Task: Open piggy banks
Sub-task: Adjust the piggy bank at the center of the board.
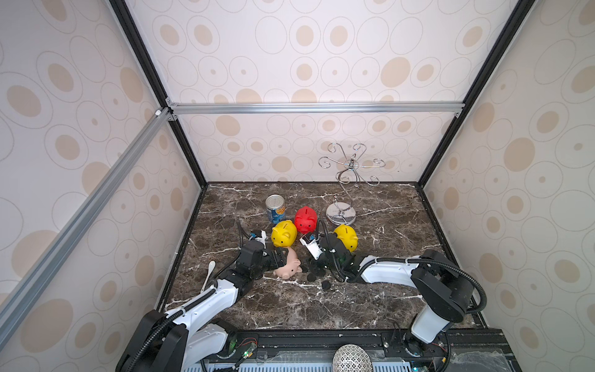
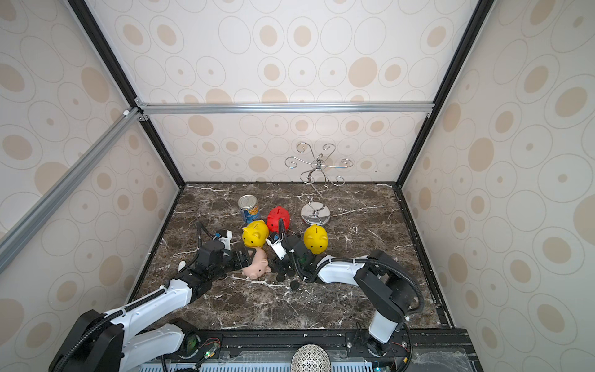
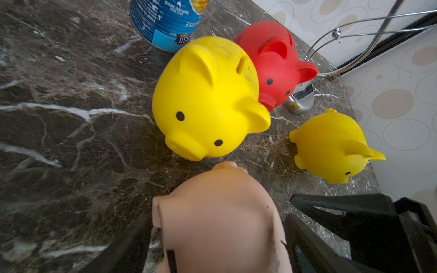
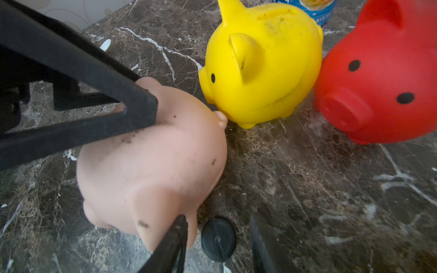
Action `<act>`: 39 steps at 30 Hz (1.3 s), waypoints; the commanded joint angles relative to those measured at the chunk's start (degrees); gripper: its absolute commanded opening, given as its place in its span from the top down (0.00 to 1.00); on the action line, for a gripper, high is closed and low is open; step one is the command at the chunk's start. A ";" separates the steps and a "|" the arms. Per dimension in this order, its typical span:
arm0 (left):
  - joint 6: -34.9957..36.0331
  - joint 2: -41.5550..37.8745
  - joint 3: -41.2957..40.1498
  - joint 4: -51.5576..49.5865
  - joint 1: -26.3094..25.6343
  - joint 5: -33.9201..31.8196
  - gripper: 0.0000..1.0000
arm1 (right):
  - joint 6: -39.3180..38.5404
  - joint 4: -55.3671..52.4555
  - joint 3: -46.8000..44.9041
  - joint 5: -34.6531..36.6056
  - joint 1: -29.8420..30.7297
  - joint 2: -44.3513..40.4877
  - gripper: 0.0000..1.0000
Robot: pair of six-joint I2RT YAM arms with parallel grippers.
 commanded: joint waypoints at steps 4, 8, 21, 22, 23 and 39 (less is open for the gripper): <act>-0.59 0.81 -2.27 1.79 -0.48 -2.23 0.14 | -0.32 0.74 1.84 -0.90 0.38 0.69 0.55; 0.00 0.56 -2.35 1.14 -0.48 -2.45 0.14 | -2.90 -0.42 -0.89 1.10 -1.16 -2.56 0.54; 0.55 -0.68 -2.60 -0.15 -0.48 -3.27 0.15 | -8.47 13.93 -7.84 -15.09 -1.72 3.17 0.56; 0.62 -0.76 -2.57 -0.25 -0.45 -3.25 0.14 | -9.08 13.96 -7.17 -14.99 -1.71 4.16 0.56; 0.67 -0.77 -2.61 -0.17 -0.47 -3.24 0.14 | -9.90 13.58 -6.44 -15.03 -1.74 5.07 0.57; 1.28 -1.13 -2.16 0.09 -0.46 -2.80 0.12 | -12.70 12.59 -1.61 -15.13 -1.72 10.80 0.67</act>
